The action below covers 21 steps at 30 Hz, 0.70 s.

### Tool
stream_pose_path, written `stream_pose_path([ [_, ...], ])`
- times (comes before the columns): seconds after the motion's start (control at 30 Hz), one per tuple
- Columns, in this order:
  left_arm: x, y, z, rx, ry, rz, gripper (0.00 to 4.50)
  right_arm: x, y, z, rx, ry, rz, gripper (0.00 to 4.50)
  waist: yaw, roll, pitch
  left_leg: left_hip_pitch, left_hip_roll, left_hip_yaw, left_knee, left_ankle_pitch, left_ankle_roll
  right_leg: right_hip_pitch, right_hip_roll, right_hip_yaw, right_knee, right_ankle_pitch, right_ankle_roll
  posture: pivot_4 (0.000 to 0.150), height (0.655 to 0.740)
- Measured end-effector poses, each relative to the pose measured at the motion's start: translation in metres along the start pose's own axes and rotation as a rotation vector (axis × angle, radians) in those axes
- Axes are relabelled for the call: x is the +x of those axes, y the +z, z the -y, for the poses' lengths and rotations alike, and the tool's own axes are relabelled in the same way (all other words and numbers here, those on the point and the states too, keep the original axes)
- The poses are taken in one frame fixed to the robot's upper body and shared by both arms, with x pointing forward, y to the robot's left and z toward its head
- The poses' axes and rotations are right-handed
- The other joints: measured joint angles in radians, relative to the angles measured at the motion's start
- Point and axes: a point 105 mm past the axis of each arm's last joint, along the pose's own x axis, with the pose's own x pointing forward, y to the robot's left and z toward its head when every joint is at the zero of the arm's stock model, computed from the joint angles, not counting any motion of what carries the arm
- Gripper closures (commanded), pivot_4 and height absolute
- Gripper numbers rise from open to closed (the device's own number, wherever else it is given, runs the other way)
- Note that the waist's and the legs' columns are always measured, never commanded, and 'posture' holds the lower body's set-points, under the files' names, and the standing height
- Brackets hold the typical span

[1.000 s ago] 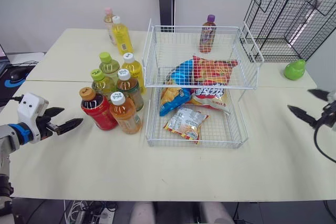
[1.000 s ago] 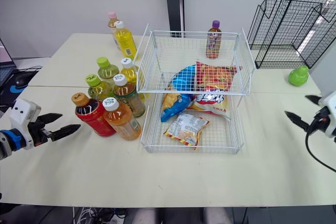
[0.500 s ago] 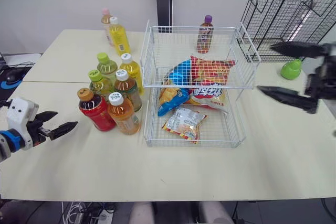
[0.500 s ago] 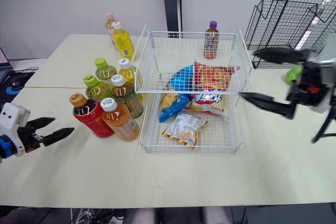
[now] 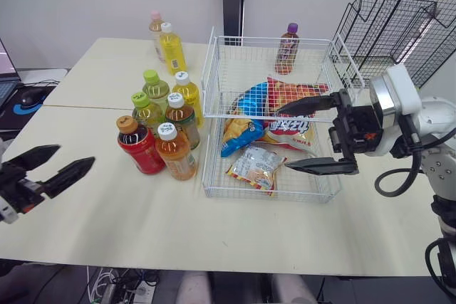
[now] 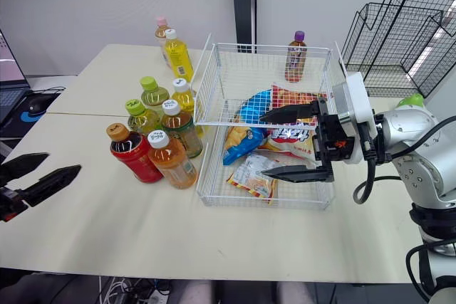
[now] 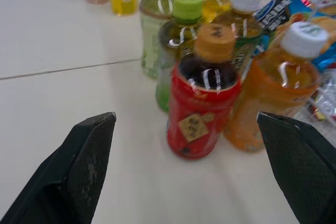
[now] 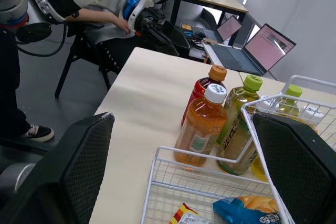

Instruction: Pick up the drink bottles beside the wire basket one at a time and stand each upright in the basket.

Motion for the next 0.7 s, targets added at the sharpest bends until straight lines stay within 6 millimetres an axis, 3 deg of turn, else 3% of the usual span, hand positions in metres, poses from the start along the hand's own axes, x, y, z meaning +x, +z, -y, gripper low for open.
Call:
stream_pose_path([
  [0.13,0.016,0.016,0.005,0.011,0.077,0.11,0.03,0.006,-0.004,0.001,0.018,0.014,0.005,0.0,0.001,0.0,0.0,0.001,-0.001,-0.001,0.0,0.0,0.0,0.006,0.002,0.0,0.0,0.001,-0.002,0.15,0.6907],
  [0.4,0.063,0.011,0.011,0.018,0.199,0.143,0.03,0.008,-0.001,0.003,0.018,0.006,-0.006,0.0,0.007,0.0,0.0,0.001,-0.003,-0.001,0.0,0.0,0.0,0.007,0.004,0.0,-0.001,0.001,-0.002,0.15,0.6907],
  [0.7,0.086,0.009,0.01,0.073,0.217,0.133,0.03,0.007,-0.003,0.004,0.017,-0.012,-0.023,0.0,0.008,0.0,0.0,0.001,-0.003,-0.001,0.0,0.0,0.0,0.007,0.006,0.001,-0.001,0.001,-0.002,0.15,0.6907],
])
